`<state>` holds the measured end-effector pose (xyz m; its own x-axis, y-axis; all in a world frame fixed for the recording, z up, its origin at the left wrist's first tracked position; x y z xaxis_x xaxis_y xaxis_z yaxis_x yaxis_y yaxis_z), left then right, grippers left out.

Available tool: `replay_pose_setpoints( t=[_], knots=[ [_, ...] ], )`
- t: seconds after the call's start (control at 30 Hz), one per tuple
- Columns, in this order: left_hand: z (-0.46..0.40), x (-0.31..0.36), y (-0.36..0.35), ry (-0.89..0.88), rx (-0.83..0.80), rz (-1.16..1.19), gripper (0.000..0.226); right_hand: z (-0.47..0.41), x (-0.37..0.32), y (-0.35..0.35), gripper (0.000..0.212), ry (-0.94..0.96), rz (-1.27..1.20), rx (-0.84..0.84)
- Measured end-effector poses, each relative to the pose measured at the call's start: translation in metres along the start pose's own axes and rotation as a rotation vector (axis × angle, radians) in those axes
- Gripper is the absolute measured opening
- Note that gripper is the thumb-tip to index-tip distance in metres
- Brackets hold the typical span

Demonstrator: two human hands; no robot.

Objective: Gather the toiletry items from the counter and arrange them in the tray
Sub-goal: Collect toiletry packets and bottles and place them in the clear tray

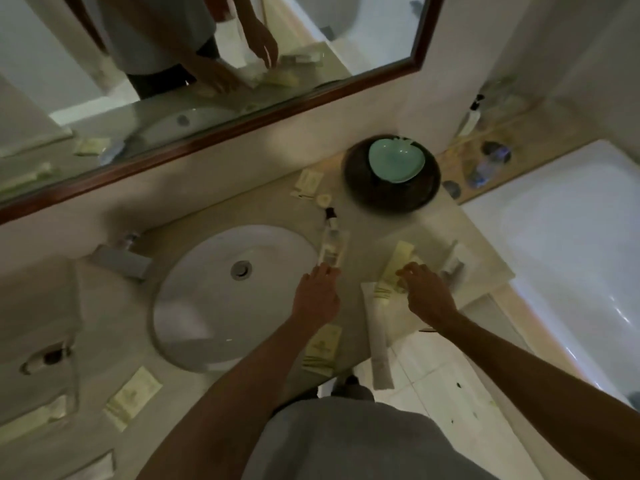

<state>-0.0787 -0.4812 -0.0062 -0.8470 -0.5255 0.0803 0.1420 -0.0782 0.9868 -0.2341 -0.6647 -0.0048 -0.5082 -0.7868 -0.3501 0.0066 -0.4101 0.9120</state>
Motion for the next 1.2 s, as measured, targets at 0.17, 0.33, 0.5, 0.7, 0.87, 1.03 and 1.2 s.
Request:
replay_pose_setpoints(
  t=[0.17, 0.33, 0.5, 0.7, 0.87, 1.03, 1.2],
  knots=[
    [-0.051, -0.017, -0.005, 0.226, -0.056, -0.025, 0.043, -0.027, 0.021, 0.001, 0.089, 0.175, 0.226, -0.208],
    [-0.089, -0.025, -0.014, 0.500, -0.162, 0.254, 0.053, -0.063, 0.020, -0.005, 0.070, 0.300, 0.251, -0.249],
    [-0.077, -0.011, -0.012, 0.407, -0.055, 0.403, 0.020, -0.082, 0.019, -0.001, 0.048, 0.275, 0.195, -0.243],
    [-0.065, 0.007, -0.024, 0.147, -0.178, 0.023, 0.053, -0.066, 0.024, 0.012, 0.046, 0.357, 0.069, -0.160],
    [-0.064, 0.013, -0.022, 0.127, -0.193, -0.031, 0.058, -0.051, 0.015, 0.009, 0.045, 0.343, 0.006, -0.158],
    [-0.038, -0.009, -0.008, 0.128, -0.096, -0.018, 0.073, -0.043, -0.024, -0.001, 0.048, 0.303, -0.089, -0.173],
    [0.021, -0.064, 0.003, 0.185, -0.042, -0.050, 0.072, -0.043, -0.092, -0.026, 0.048, 0.368, -0.152, -0.197]
  ],
)
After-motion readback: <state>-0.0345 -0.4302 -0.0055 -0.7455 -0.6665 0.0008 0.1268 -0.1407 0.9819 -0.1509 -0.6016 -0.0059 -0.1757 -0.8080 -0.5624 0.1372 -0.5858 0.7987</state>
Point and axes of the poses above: each hand's wrist, its own z-axis away from the middle knuckle, its own y-axis out of the back of the hand, x = y × z, the point moved 4 cm from there along -z, towards the middle knuckle, and after that the axes turned 9 degrees about -z, right-handed, at the moved point
